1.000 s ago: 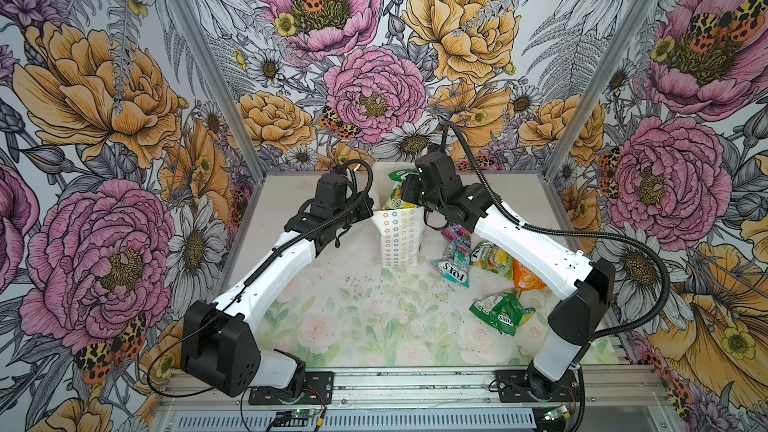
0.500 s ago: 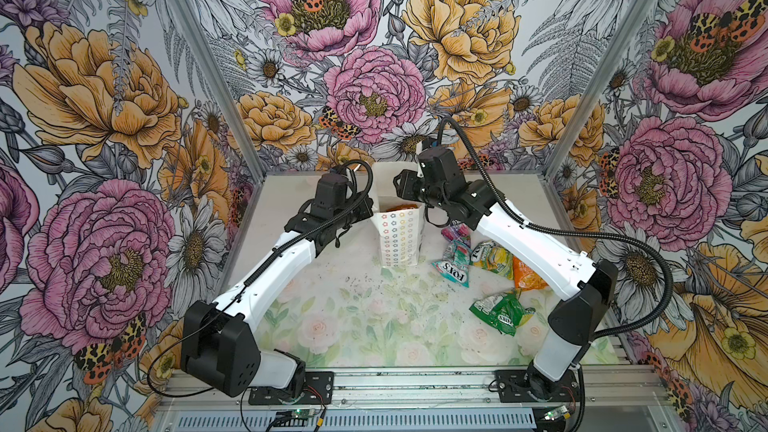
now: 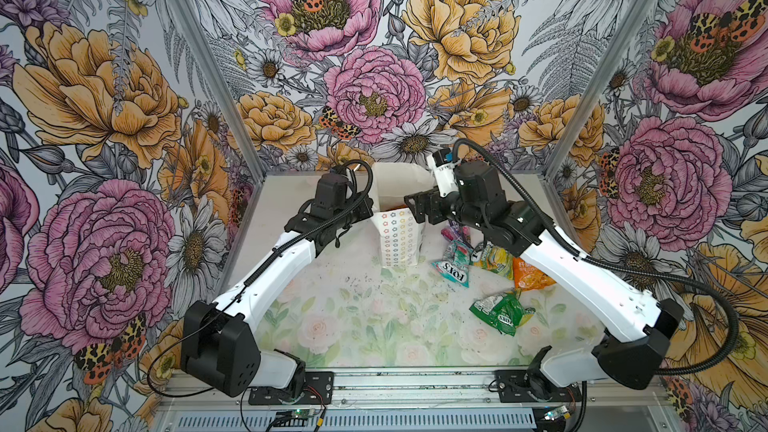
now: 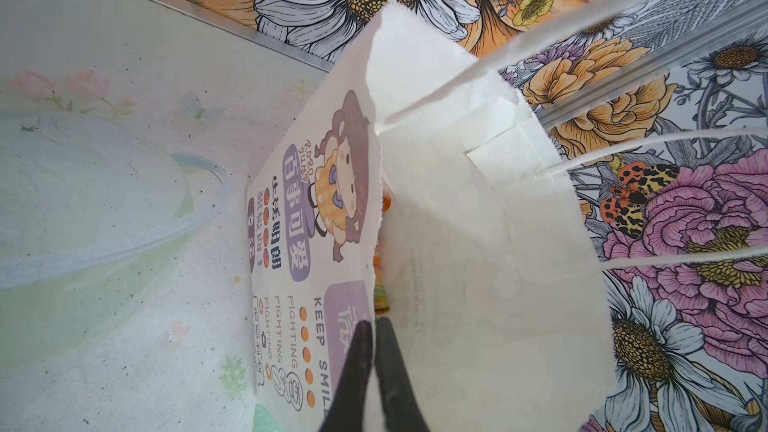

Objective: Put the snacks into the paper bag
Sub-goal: 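Move the right gripper back over the remaining snack pile, then lower the right gripper onto the teal Barley Mint candy packet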

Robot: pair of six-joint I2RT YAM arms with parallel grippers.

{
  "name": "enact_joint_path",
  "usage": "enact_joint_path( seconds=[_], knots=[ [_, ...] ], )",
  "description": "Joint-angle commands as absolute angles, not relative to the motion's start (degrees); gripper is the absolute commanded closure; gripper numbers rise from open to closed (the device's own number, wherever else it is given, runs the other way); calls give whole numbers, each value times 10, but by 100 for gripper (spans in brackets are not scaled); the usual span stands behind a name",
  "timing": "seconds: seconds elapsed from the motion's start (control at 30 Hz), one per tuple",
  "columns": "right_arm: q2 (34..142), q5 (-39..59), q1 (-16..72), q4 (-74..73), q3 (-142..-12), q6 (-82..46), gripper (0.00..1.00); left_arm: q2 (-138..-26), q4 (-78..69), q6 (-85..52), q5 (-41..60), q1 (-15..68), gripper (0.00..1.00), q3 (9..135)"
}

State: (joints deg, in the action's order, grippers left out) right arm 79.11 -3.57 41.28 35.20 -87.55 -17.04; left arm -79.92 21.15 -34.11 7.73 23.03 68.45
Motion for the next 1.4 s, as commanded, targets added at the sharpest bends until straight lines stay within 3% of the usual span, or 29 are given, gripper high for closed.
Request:
enact_joint_path(
  seconds=[0.0, 0.4, 0.9, 1.37],
  knots=[
    [734, -81, 402, 350, -816, -157, 0, -790, 204, -330, 69, 229, 100, 680],
    [611, -61, 309, 391, -605, -333, 0, -794, 204, -328, 79, 228, 100, 686],
    [767, -60, 274, 426, -600, -382, 0, -802, 204, -329, 79, 228, 100, 686],
    [911, 16, 245, 409, -636, -411, 0, -803, 204, -331, 74, 226, 100, 687]
  ],
)
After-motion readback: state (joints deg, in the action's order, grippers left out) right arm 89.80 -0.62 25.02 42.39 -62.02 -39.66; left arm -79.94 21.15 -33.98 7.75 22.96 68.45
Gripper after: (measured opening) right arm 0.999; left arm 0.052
